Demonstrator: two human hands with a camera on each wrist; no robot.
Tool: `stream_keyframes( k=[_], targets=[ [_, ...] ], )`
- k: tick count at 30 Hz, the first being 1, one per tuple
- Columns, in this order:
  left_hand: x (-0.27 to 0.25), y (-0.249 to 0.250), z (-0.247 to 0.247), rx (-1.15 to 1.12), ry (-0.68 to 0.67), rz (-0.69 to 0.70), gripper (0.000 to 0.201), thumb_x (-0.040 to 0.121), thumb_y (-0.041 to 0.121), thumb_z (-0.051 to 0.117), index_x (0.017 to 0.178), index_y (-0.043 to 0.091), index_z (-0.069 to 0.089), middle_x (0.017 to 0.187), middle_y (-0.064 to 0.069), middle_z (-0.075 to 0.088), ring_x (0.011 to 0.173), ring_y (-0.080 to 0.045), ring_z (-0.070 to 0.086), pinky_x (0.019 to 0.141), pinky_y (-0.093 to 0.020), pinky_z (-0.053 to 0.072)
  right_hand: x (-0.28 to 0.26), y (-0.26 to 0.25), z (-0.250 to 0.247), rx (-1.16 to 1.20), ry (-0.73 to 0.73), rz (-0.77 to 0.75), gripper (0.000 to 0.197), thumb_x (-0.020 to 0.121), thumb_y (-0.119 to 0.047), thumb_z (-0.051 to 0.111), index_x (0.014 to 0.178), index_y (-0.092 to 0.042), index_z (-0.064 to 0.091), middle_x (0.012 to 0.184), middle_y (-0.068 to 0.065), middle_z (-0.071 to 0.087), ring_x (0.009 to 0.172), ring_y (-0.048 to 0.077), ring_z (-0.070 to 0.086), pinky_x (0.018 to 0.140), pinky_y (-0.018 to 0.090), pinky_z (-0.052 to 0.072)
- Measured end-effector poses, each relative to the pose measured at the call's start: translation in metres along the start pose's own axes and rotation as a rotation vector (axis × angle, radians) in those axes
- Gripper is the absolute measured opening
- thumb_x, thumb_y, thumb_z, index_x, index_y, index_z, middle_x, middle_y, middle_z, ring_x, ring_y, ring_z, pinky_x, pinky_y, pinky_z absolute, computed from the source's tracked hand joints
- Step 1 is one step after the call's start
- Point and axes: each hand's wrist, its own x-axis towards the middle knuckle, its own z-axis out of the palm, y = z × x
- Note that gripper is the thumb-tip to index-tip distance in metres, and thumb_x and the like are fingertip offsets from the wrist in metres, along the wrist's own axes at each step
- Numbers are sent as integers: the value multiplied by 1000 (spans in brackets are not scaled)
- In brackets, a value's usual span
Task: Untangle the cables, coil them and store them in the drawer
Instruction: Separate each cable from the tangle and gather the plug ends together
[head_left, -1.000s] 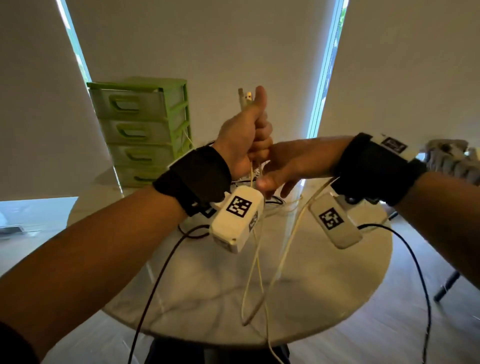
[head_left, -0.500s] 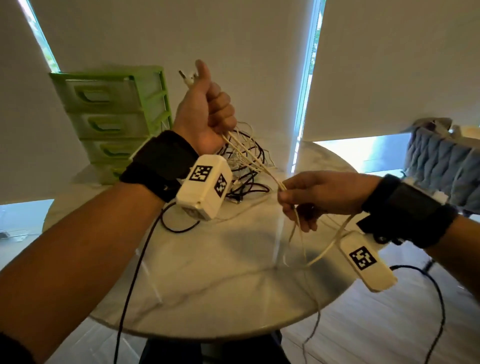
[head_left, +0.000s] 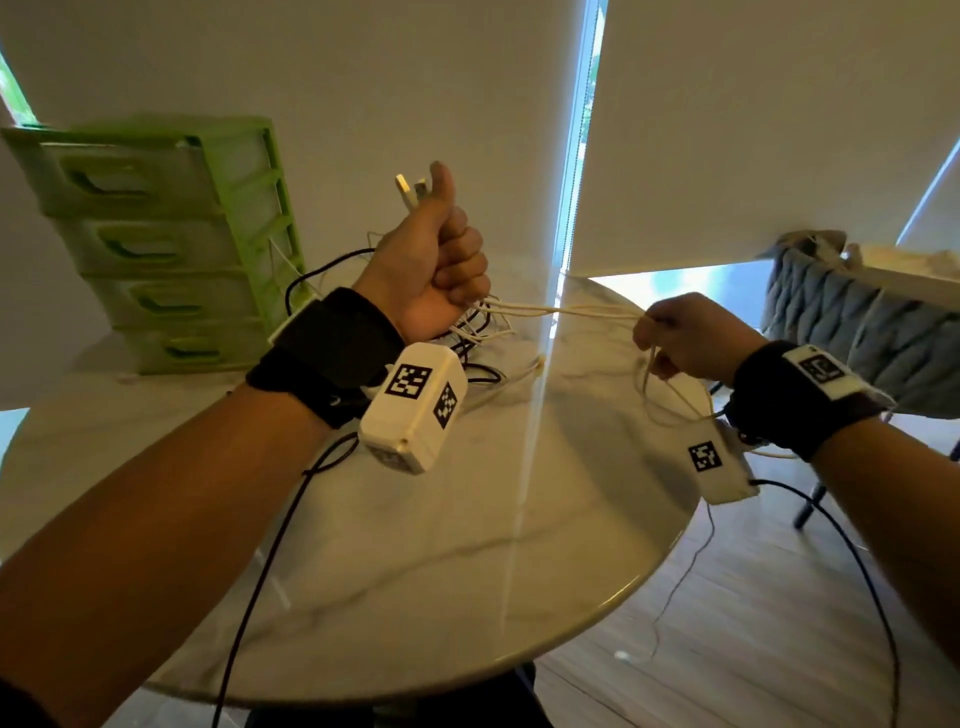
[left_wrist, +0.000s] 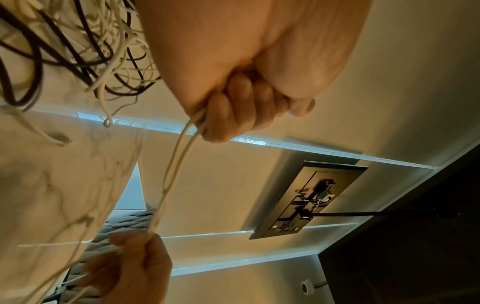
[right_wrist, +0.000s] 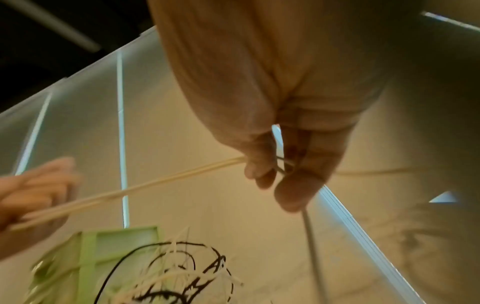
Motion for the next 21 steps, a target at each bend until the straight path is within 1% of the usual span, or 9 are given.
stream_keyframes(
  k=[3, 6, 9, 11, 13, 15, 18, 20, 21],
  targets=[
    [1, 1, -4, 2, 6, 23, 64, 98, 57, 27, 45, 21, 28, 44, 5, 19, 39, -9, 16, 40, -23, 18, 9, 11, 0, 128, 180, -39, 25, 96, -14, 49, 72, -15, 59, 66, 7, 63, 49, 2, 60, 67, 29, 49],
    [4, 3, -4, -1, 2, 48, 66, 99, 57, 25, 44, 21, 27, 43, 5, 19, 39, -9, 15, 40, -23, 18, 10, 19, 0, 206, 272, -136, 22, 97, -16, 50, 76, -19, 55, 80, 8, 65, 73, 19, 64, 75, 34, 50],
    [8, 5, -4, 3, 10, 66, 65, 98, 58, 25, 44, 22, 27, 43, 6, 19, 38, -8, 16, 40, -23, 17, 1, 29, -2, 97, 77, -98, 23, 97, -19, 54, 75, -23, 55, 80, 2, 62, 70, 14, 54, 74, 30, 41],
    [9, 4, -5, 12, 13, 67, 64, 98, 58, 26, 45, 22, 26, 44, 6, 18, 39, -8, 15, 39, -23, 18, -5, 34, -3, 83, -31, -42, 18, 97, -24, 55, 80, -22, 60, 83, 1, 62, 78, 17, 55, 78, 32, 41],
    [10, 0, -5, 21, 11, 64, 62, 98, 57, 28, 47, 22, 25, 46, 5, 17, 41, -9, 15, 40, -23, 19, -8, 40, -6, 109, -32, -34, 15, 97, -27, 55, 87, -19, 64, 93, 2, 63, 89, 21, 57, 85, 35, 42],
    [11, -7, -3, 42, 30, 63, 60, 98, 57, 31, 49, 22, 26, 47, 5, 17, 43, -10, 15, 42, -24, 22, -10, 44, -8, 16, -8, -40, 17, 97, -28, 53, 84, -19, 61, 93, 0, 59, 89, 22, 56, 83, 34, 41],
    [12, -14, 0, 113, 53, 64, 56, 97, 55, 36, 53, 21, 32, 52, 3, 23, 50, -12, 25, 55, -26, 36, -13, 51, -9, -243, -243, 26, 15, 93, -35, 50, 84, -25, 57, 93, 1, 57, 92, 30, 60, 81, 38, 48],
    [11, -16, 1, 133, 29, 37, 54, 95, 56, 38, 54, 20, 36, 55, 2, 29, 54, -13, 35, 67, -33, 45, -19, 45, -12, -334, -437, 112, 5, 93, -23, 54, 96, -23, 58, 100, 2, 60, 95, 28, 62, 79, 35, 52],
    [10, -16, 3, 132, 17, 19, 54, 94, 56, 39, 54, 20, 37, 55, 2, 30, 54, -13, 38, 69, -35, 47, -23, 36, -14, -310, -481, 125, 12, 92, -14, 56, 102, -21, 57, 102, 2, 61, 90, 26, 64, 77, 35, 54]
  ],
)
